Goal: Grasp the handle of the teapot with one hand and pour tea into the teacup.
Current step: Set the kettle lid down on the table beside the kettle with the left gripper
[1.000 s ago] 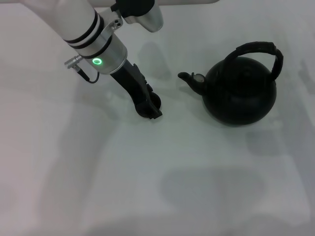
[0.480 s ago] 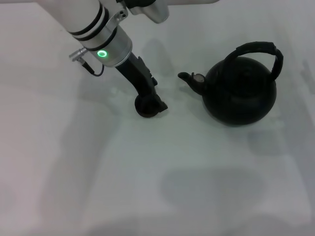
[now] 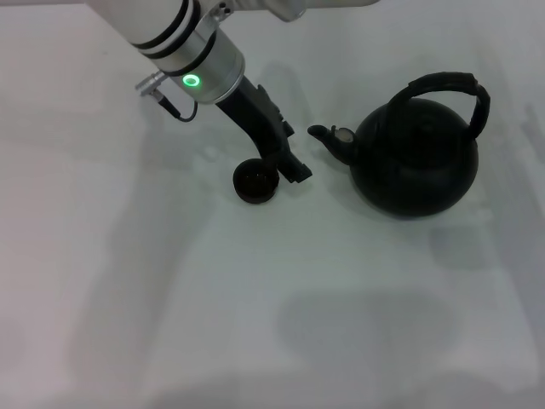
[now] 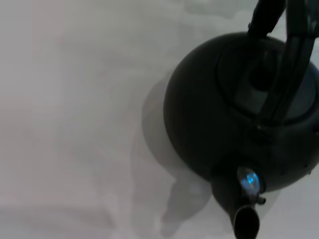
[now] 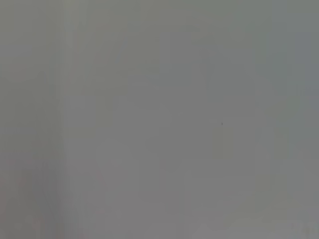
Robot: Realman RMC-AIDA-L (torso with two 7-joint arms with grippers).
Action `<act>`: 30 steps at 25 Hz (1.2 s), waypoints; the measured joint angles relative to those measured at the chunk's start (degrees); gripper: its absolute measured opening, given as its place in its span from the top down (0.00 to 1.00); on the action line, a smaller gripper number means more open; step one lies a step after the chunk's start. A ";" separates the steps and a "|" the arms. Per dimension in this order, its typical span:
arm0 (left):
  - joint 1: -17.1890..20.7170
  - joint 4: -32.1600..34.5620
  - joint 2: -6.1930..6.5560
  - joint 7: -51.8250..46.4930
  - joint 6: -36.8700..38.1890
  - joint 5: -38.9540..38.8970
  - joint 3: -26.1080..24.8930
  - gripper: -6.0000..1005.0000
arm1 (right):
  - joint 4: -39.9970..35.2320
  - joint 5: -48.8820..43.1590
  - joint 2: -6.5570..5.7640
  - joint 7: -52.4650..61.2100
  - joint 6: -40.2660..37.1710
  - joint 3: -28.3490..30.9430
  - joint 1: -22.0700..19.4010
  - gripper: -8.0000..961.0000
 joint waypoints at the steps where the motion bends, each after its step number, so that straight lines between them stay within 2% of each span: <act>1: -0.14 0.00 0.00 0.09 0.09 -0.08 0.00 0.22 | 0.00 0.00 0.00 0.00 0.00 0.00 0.00 0.09; 7: 0.05 -0.03 0.00 1.37 0.90 -2.35 -0.10 0.22 | -0.04 0.00 -0.06 0.00 0.00 0.01 0.08 0.09; 18: 2.60 -0.66 0.03 1.81 2.18 -3.65 -0.19 0.23 | -0.33 -0.01 -0.09 0.00 -0.11 0.01 0.15 0.09; 30: 6.28 -4.33 0.20 5.09 3.40 -9.76 0.00 0.23 | -0.44 -0.10 -0.09 0.00 0.03 -0.07 0.18 0.09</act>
